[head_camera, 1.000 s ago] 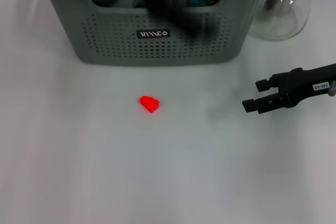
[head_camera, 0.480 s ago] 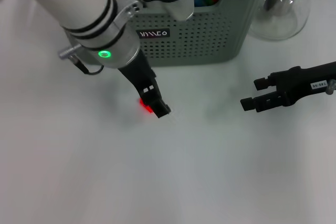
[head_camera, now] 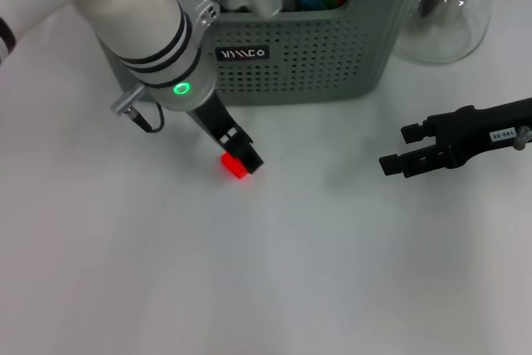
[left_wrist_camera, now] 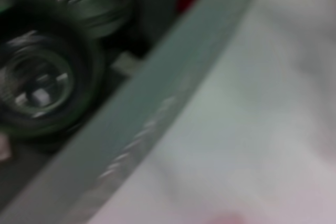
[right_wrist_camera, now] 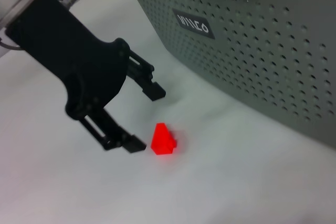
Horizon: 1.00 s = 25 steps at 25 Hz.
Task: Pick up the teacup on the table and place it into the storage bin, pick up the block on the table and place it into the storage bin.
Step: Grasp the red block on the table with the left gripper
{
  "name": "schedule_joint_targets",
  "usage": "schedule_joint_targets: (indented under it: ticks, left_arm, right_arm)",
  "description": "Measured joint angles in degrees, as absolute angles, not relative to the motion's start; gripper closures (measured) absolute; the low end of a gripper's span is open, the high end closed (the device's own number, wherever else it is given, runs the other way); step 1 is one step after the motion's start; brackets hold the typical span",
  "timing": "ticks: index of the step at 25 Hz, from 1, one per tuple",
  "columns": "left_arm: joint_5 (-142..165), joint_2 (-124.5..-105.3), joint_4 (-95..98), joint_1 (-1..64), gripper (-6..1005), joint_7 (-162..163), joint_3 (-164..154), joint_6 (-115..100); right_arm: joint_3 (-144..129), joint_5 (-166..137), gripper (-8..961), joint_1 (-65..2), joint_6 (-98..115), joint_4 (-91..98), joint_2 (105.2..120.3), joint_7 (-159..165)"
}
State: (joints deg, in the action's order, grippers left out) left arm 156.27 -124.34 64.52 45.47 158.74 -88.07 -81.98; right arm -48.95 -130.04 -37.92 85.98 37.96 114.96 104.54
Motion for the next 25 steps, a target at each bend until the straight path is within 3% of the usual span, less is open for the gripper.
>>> schedule_joint_targets:
  ticks: [25]
  left_arm:
    - [155.35,-124.8,53.92,49.04,249,164.07,-88.56,-76.04]
  right_arm:
    - [-48.97,-130.08,6,-38.03,85.87,38.09,115.01,104.38]
